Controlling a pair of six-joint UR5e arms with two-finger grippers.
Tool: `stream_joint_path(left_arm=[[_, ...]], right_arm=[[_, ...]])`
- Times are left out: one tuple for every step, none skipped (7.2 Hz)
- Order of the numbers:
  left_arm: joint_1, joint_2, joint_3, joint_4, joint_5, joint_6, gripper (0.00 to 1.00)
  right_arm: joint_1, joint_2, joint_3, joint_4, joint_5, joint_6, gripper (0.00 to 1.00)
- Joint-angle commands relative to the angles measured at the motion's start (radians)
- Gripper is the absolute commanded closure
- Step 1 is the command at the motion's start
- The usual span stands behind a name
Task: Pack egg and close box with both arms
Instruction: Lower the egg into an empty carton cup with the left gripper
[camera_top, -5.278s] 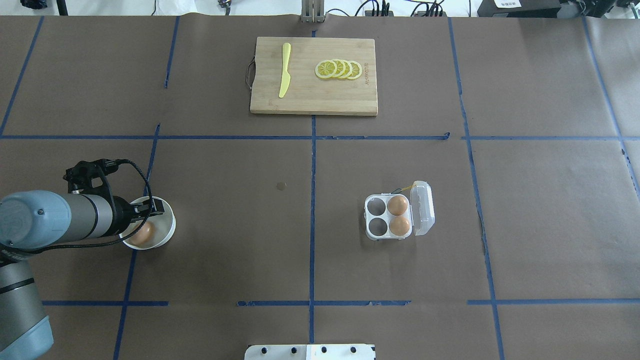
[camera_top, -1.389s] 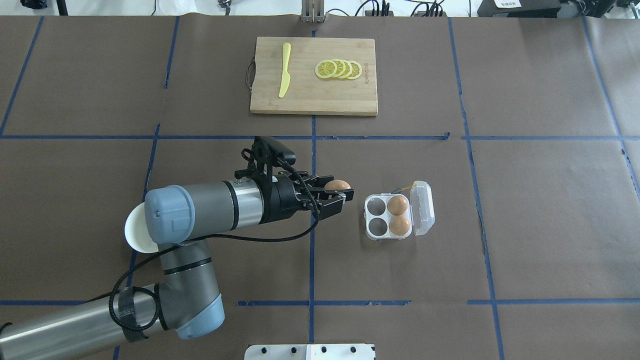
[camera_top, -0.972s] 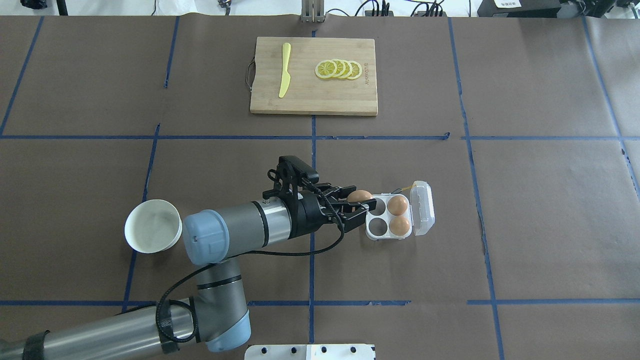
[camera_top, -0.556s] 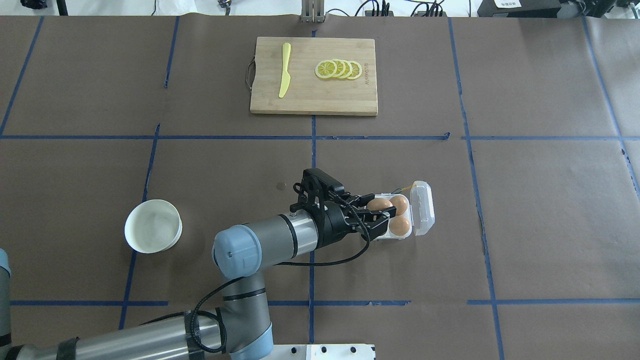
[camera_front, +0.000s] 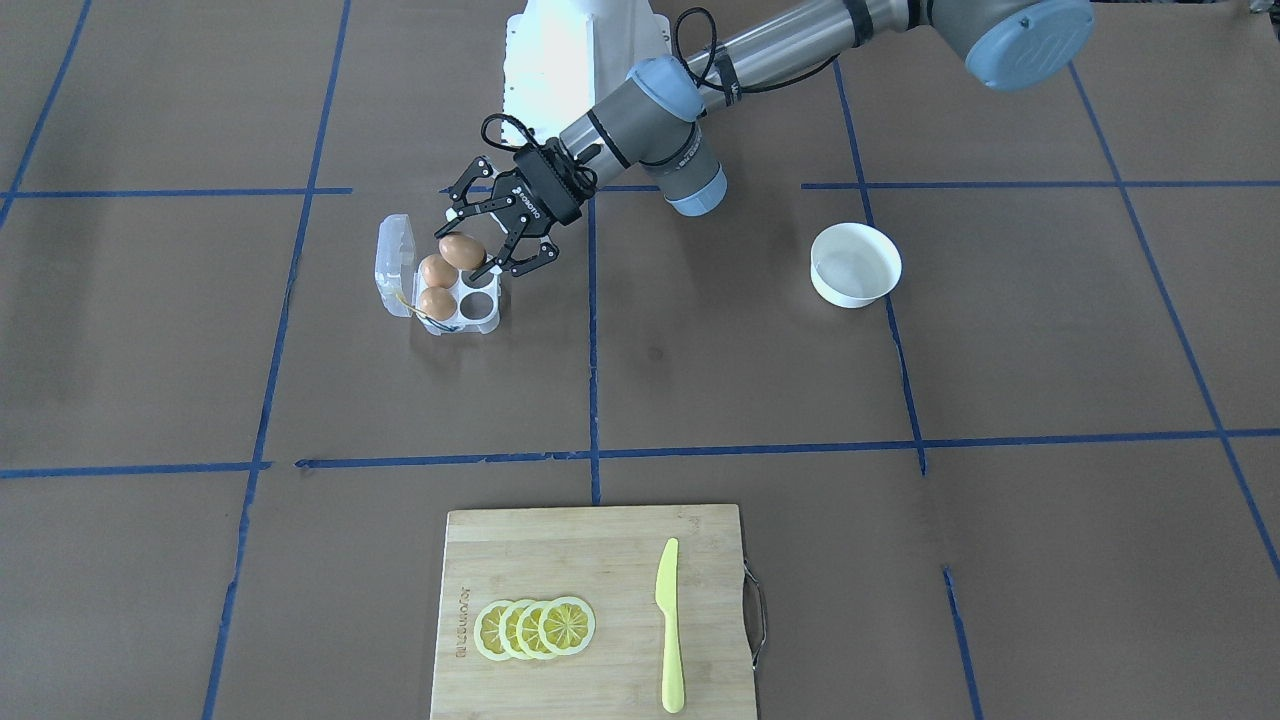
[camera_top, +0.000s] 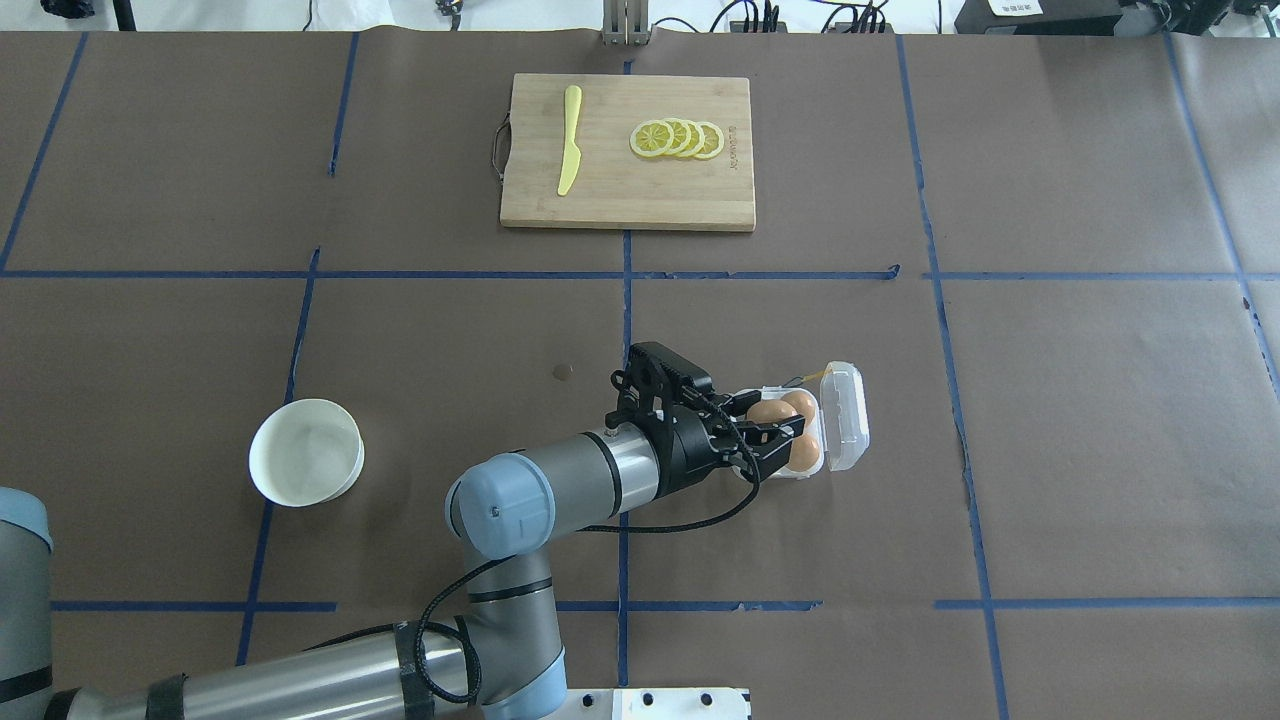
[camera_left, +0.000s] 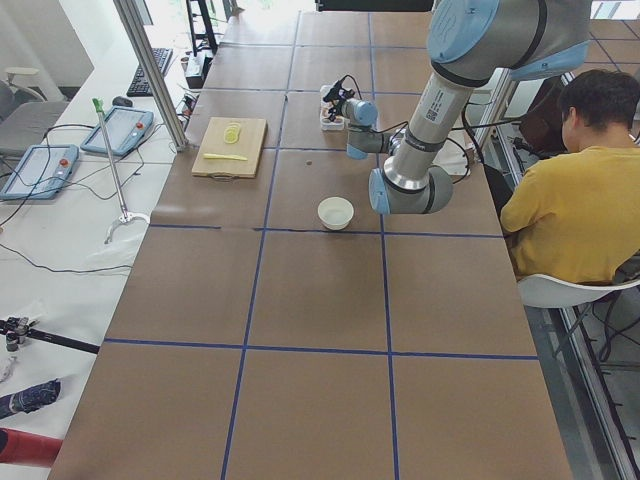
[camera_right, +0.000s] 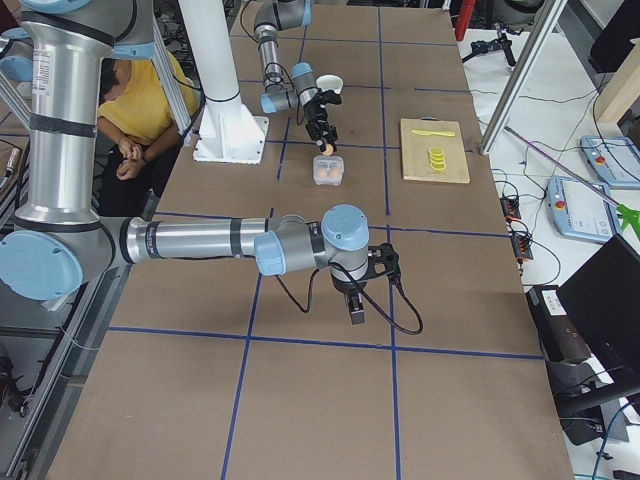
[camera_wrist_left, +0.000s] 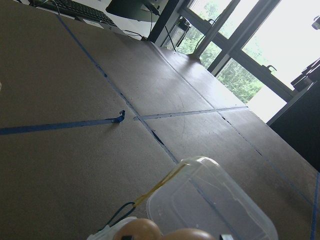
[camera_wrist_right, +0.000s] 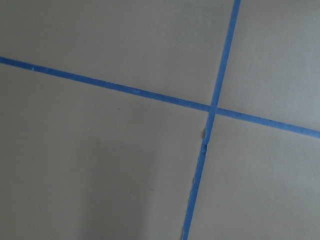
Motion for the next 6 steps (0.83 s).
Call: stream_joint_path(left_arm=[[0.003, 0.0, 0.007, 0.006, -0.001, 0.001, 0.87], [0.005, 0.0, 0.015, 0.007, -0.001, 0.001, 0.85], [0.008, 0.0, 0.015, 0.021, -0.001, 0.001, 0.82], [0.011, 0.0, 0.015, 0.023, -0.001, 0.001, 0.8], [0.011, 0.0, 0.015, 0.024, -0.001, 0.001, 0.76], [0.012, 0.0, 0.013, 0.024, -0.001, 0.001, 0.71]], right_arm=[[0.0, -0.001, 0.0, 0.0, 0.0, 0.0, 0.0], [0.0, -0.001, -0.002, 0.0, 0.0, 0.0, 0.0], [0.0, -0.001, -0.002, 0.0, -0.001, 0.0, 0.0], [0.0, -0.003, -0.002, 0.0, 0.0, 0.0, 0.0], [0.0, -0.003, -0.002, 0.0, 0.0, 0.0, 0.0], [0.0, -0.004, -0.002, 0.0, 0.0, 0.0, 0.0]])
